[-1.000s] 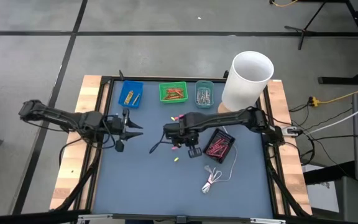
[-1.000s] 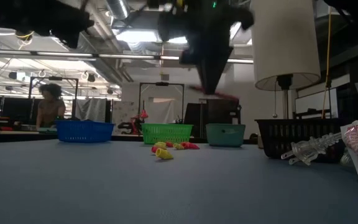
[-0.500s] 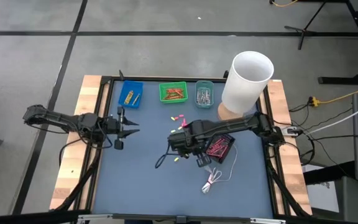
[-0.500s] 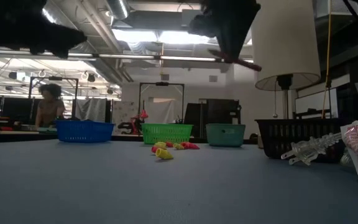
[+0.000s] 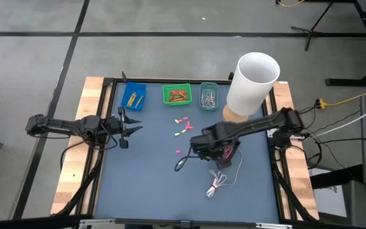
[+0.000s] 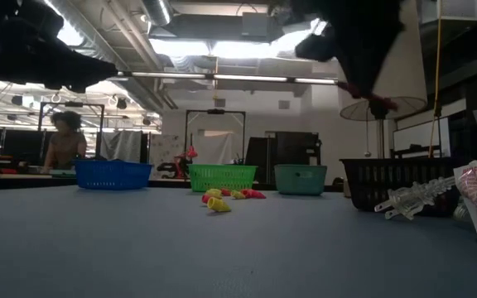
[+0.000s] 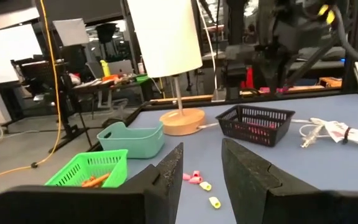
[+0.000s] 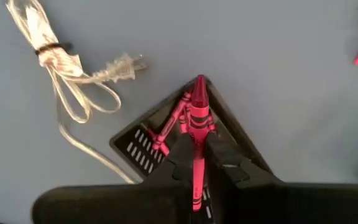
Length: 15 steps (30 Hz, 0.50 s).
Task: Sort crayons
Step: Put the red crayon into the black bin
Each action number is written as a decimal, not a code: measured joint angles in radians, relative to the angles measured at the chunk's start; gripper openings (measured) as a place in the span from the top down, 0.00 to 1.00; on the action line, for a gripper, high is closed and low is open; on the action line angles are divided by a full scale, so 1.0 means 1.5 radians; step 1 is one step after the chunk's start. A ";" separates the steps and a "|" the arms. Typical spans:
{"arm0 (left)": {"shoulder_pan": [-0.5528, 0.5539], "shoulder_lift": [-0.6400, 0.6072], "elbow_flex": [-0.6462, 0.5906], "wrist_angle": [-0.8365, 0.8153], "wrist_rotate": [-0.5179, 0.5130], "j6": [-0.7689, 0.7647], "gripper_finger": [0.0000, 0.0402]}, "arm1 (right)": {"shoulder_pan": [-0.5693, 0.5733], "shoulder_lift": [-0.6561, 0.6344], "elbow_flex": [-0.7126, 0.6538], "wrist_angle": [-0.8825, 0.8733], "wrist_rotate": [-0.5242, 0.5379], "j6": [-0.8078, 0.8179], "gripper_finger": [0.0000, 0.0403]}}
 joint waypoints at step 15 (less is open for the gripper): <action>0.008 -0.001 0.000 -0.004 -0.001 -0.015 0.76 | -0.004 -0.065 -0.284 0.102 0.059 0.037 0.96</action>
